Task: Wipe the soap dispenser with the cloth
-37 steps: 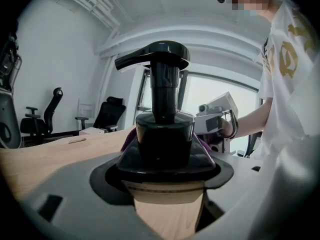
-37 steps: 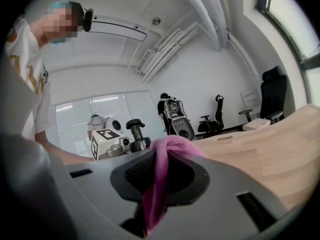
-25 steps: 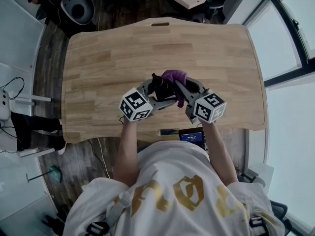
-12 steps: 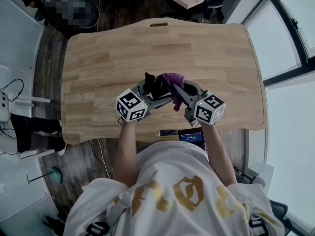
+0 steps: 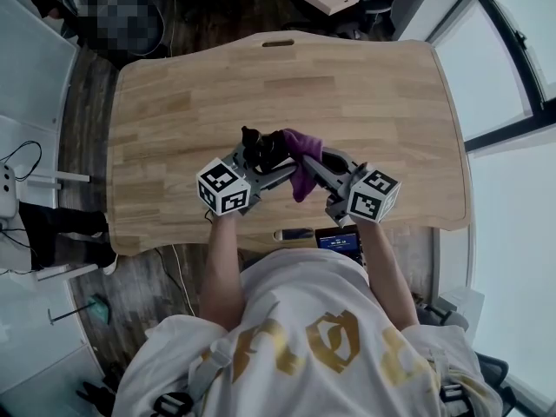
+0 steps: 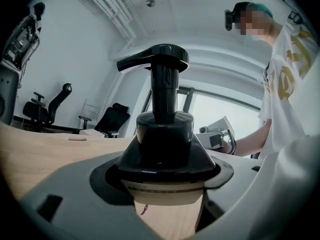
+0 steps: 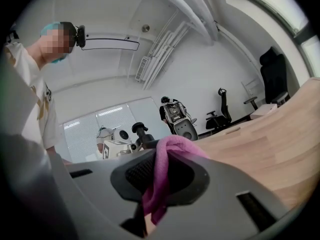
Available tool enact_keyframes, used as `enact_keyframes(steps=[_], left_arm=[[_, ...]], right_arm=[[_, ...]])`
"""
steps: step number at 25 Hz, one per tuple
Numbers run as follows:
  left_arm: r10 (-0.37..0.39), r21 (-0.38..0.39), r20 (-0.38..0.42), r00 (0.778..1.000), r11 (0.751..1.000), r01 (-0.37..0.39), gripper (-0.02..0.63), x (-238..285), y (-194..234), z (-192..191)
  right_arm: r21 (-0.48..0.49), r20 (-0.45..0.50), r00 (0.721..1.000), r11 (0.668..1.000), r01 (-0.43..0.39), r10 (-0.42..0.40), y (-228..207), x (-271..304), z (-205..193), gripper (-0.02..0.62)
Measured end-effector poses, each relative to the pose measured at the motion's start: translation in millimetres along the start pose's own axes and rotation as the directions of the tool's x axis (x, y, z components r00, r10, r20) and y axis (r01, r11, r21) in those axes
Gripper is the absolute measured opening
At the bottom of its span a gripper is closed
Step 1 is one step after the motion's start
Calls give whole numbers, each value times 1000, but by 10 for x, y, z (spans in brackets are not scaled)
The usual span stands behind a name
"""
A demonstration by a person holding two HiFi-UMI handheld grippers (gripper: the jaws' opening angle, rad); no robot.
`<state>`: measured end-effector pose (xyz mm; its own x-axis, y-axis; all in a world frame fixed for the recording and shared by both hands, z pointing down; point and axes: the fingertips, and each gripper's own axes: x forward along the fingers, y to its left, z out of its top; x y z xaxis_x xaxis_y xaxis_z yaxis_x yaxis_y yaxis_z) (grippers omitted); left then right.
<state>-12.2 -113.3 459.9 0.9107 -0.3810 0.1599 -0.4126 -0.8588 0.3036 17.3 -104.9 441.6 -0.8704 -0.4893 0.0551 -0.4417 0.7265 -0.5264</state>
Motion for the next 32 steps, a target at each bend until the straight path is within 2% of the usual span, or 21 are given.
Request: enact_keyframes(steps=[4, 9, 16, 22, 27, 32], left_arm=[[-28, -2, 23, 999, 1000, 28, 350, 27, -62, 62], [-84, -35, 118, 989, 995, 89, 350, 39, -189, 245], [-101, -46, 166, 981, 993, 110, 351, 46, -242, 415], [-102, -65, 158, 982, 991, 113, 351, 6, -251, 377], [-81, -75, 155, 985, 993, 94, 350, -13, -209, 376], [-39, -99, 153, 987, 994, 55, 351, -60, -96, 351]], right_arm=[[11, 1, 998, 998, 69, -69, -137, -31, -27, 49], [-8, -54, 986, 987, 158, -158, -281, -53, -143, 50], [-59, -111, 992, 997, 49, -55, 36, 132, -284, 51], [-160, -170, 984, 987, 23, -50, 135, 180, -406, 49], [-216, -237, 971, 976, -33, -20, 263, 224, -526, 49], [-220, -273, 962, 972, -87, 25, 368, 239, -584, 50]])
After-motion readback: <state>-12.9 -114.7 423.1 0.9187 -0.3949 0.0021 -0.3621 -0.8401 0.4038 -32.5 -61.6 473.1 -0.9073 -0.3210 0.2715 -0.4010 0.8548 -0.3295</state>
